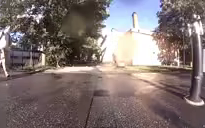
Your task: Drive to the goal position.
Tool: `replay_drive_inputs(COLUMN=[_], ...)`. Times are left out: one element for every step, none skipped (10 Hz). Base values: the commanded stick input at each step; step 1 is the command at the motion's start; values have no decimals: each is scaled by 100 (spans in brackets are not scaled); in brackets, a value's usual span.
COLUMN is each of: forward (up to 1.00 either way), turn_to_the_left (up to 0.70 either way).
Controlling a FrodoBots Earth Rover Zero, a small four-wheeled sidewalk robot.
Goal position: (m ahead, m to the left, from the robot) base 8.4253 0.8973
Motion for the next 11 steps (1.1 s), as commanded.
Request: replay_drive_inputs(forward=[50, 50, 50, 50, 50, 50, 50, 50, 50, 50, 50], turn_to_the_left=[0, 0, 0, 0, 0, 0, 0, 0, 0, 0, 0])
